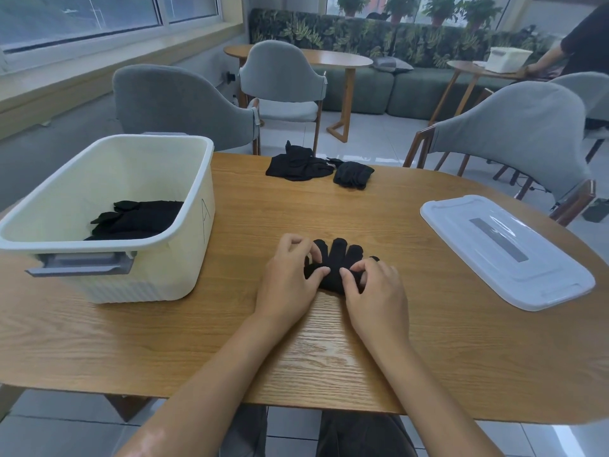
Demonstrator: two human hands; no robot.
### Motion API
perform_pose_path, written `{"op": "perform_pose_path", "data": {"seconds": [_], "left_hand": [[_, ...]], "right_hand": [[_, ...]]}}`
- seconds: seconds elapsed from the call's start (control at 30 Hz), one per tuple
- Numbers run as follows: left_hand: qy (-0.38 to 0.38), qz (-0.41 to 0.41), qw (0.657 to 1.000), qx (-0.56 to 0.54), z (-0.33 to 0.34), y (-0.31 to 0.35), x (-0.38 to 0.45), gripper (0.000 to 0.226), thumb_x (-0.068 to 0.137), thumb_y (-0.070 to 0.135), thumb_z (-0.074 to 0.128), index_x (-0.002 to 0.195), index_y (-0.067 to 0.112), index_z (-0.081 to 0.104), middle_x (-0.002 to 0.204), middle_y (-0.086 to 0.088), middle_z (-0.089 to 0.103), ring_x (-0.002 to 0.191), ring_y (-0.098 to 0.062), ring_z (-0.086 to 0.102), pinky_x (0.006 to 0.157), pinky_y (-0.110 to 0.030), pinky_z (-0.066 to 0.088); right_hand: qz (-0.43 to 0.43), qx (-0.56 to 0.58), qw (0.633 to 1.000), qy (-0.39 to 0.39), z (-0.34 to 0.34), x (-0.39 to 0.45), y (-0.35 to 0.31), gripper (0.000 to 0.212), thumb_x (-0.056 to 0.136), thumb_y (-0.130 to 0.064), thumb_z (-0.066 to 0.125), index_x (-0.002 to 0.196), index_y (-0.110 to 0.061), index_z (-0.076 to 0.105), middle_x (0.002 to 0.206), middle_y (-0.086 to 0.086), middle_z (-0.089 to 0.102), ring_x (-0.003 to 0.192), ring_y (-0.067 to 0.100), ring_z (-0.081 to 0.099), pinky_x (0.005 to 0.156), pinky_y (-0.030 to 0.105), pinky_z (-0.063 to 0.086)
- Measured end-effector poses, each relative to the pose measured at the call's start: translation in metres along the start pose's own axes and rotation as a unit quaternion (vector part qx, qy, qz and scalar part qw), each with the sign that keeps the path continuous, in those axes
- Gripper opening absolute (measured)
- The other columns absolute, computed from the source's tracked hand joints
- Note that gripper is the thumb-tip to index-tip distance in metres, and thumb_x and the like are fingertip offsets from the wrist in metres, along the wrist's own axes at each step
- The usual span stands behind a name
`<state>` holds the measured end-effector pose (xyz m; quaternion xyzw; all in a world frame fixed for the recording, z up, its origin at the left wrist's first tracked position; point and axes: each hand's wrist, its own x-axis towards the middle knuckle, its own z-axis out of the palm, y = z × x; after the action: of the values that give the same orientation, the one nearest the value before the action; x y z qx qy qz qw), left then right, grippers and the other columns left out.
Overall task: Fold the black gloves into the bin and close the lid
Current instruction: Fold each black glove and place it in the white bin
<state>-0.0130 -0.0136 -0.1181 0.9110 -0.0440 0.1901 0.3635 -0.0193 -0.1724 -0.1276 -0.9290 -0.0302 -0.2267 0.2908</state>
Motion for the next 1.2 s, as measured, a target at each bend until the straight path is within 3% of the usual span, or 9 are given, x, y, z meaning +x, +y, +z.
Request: {"op": "perform_pose_path", "data": {"seconds": [0.13,0.23,0.47,0.63,0.77,0.87,1.0,1.1,1.2], "left_hand": [[-0.017,0.042,0.999,0.003,0.002,-0.001,-0.001,0.009,0.091,0.025,0.071,0.09,0.03,0.064,0.103,0.02,0.058,0.098,-0.003,0.053,0.083,-0.028,0.049],[-0.023,0.046,0.999,0.01,0.002,-0.001,-0.002,0.005,0.094,0.025,0.066,0.092,0.029,0.065,0.094,0.02,0.062,0.091,-0.005,0.053,0.08,-0.03,0.048],[-0.024,0.071,0.997,0.029,0.001,0.0,-0.007,0.005,0.096,0.03,0.061,0.1,0.028,0.063,0.096,0.02,0.063,0.095,-0.005,0.053,0.081,-0.026,0.047],[-0.076,0.121,0.986,0.088,-0.009,-0.001,-0.02,0.034,0.092,0.044,0.063,0.121,0.027,0.058,0.113,0.015,0.061,0.108,-0.004,0.05,0.088,-0.025,0.049],[-0.094,0.169,0.972,0.133,-0.023,-0.008,-0.032,0.044,0.092,0.037,0.066,0.133,0.023,0.057,0.128,0.012,0.061,0.119,-0.006,0.051,0.094,-0.025,0.05],[-0.079,0.208,0.962,0.16,-0.025,-0.008,-0.036,0.038,0.09,0.021,0.067,0.127,0.015,0.064,0.127,0.004,0.062,0.112,-0.011,0.059,0.086,-0.024,0.055],[-0.062,0.209,0.961,0.17,-0.024,-0.005,-0.032,0.03,0.094,0.02,0.062,0.123,0.015,0.065,0.116,0.005,0.06,0.096,-0.01,0.061,0.071,-0.027,0.056],[-0.065,0.178,0.969,0.158,-0.025,-0.006,-0.027,0.029,0.096,0.025,0.06,0.124,0.02,0.064,0.113,0.009,0.062,0.099,-0.01,0.06,0.077,-0.028,0.054],[-0.084,0.163,0.972,0.144,-0.025,-0.008,-0.018,0.031,0.096,0.032,0.061,0.126,0.025,0.061,0.113,0.012,0.065,0.103,-0.01,0.06,0.082,-0.031,0.053]], "right_hand": [[-0.088,-0.026,0.995,0.033,-0.006,-0.006,-0.005,0.007,0.09,-0.02,0.065,0.097,-0.018,0.064,0.095,-0.006,0.055,0.089,0.014,0.049,0.076,0.033,0.046],[-0.182,-0.034,0.982,-0.027,-0.008,-0.013,-0.009,0.019,0.088,-0.016,0.062,0.106,-0.019,0.065,0.105,-0.007,0.057,0.097,0.012,0.049,0.083,0.026,0.043],[-0.112,-0.037,0.99,-0.071,-0.004,-0.012,-0.007,0.035,0.089,-0.016,0.062,0.124,-0.018,0.062,0.115,-0.006,0.064,0.107,0.011,0.057,0.092,0.027,0.049],[-0.097,-0.009,0.991,-0.095,-0.011,-0.012,-0.003,0.032,0.097,-0.021,0.054,0.128,-0.021,0.061,0.12,-0.011,0.063,0.109,0.005,0.055,0.088,0.016,0.039],[-0.105,0.03,0.985,-0.13,-0.022,-0.017,-0.002,0.033,0.1,-0.024,0.051,0.132,-0.027,0.058,0.123,-0.018,0.059,0.111,-0.004,0.05,0.089,0.01,0.036],[-0.112,0.052,0.982,-0.142,-0.026,-0.026,0.001,0.036,0.1,-0.024,0.053,0.135,-0.028,0.057,0.13,-0.019,0.057,0.119,-0.006,0.047,0.095,0.003,0.031],[-0.144,0.014,0.983,-0.117,-0.023,-0.031,-0.001,0.045,0.093,-0.011,0.062,0.136,-0.021,0.057,0.134,-0.01,0.055,0.127,0.001,0.045,0.105,0.004,0.028],[-0.15,-0.009,0.986,-0.071,-0.023,-0.031,-0.004,0.038,0.092,-0.014,0.067,0.129,-0.018,0.063,0.121,-0.006,0.067,0.107,0.01,0.064,0.084,0.022,0.056],[-0.149,-0.03,0.986,-0.066,-0.025,-0.024,-0.005,0.03,0.093,-0.018,0.067,0.123,-0.016,0.066,0.104,-0.003,0.072,0.087,0.016,0.069,0.067,0.031,0.058]]}}
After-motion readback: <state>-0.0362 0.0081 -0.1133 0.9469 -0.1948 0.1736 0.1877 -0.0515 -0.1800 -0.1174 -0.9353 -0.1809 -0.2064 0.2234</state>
